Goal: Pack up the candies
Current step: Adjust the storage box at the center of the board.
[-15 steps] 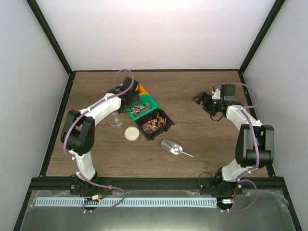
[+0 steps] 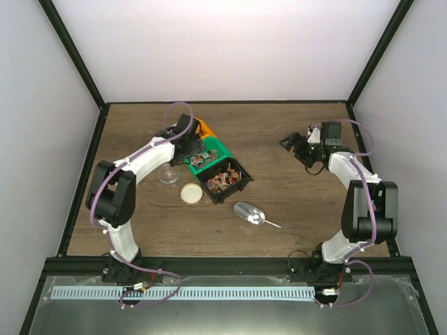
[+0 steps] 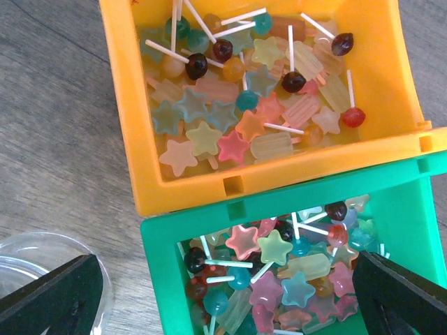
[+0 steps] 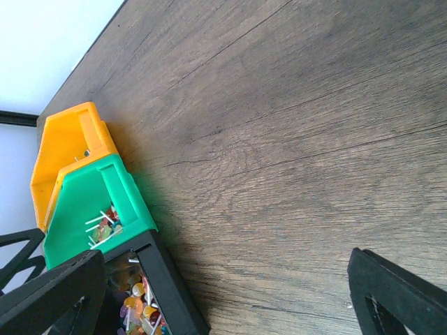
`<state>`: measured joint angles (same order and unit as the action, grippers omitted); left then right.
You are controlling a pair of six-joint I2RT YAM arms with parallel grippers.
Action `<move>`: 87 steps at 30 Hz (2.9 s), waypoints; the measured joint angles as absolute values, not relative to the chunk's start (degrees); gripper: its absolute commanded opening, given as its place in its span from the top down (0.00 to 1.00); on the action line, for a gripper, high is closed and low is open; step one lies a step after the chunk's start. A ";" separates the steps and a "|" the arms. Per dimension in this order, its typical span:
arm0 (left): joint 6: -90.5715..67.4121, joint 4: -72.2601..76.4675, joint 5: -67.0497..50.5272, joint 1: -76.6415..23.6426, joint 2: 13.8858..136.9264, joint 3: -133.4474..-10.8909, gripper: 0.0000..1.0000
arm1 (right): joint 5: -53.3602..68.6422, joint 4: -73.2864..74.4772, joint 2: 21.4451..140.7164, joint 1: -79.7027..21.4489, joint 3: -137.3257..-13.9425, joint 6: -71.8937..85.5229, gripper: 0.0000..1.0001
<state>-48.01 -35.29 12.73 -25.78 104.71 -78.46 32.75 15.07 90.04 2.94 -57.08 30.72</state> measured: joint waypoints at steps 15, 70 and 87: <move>-47.79 -35.18 12.43 -25.78 104.71 -78.08 0.31 | 33.01 16.38 90.59 2.94 -58.39 30.20 0.19; -18.00 -35.20 -1.34 -25.54 123.22 -102.50 0.60 | 32.12 18.92 92.25 2.94 -59.59 28.51 0.41; -50.48 -39.88 3.38 -27.57 113.19 -97.73 0.30 | 32.10 18.81 92.49 2.94 -59.46 29.21 0.32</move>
<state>-50.48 -39.88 3.38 -27.57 113.19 -97.73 32.10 18.81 92.49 2.94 -59.46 29.21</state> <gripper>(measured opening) 0.709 0.679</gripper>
